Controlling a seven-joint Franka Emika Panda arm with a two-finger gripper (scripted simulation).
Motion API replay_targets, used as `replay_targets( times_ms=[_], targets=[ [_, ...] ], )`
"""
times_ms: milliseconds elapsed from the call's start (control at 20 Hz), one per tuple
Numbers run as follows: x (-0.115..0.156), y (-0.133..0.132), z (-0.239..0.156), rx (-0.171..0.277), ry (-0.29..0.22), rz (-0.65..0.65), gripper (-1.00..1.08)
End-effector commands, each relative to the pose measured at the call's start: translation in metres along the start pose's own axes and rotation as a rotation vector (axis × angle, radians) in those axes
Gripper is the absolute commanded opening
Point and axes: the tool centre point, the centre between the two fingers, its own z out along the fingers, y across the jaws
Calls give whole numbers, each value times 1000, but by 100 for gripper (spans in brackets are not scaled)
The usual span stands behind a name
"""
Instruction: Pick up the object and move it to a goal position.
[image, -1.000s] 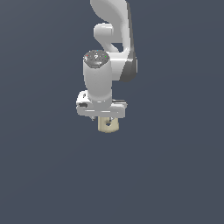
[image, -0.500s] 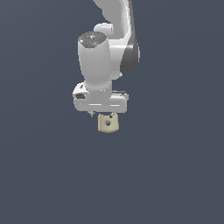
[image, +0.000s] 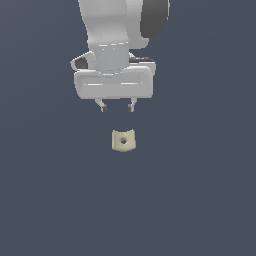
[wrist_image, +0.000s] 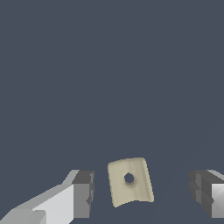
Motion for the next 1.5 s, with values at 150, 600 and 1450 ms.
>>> replay_targets(
  times_ms=[150, 600, 1450],
  targets=[
    [13, -21, -87, 21, 120, 12, 68],
    [7, -70, -207, -8, 289, 0, 68],
    [-37, -203, -259, -241, 431, -83, 68]
  ],
)
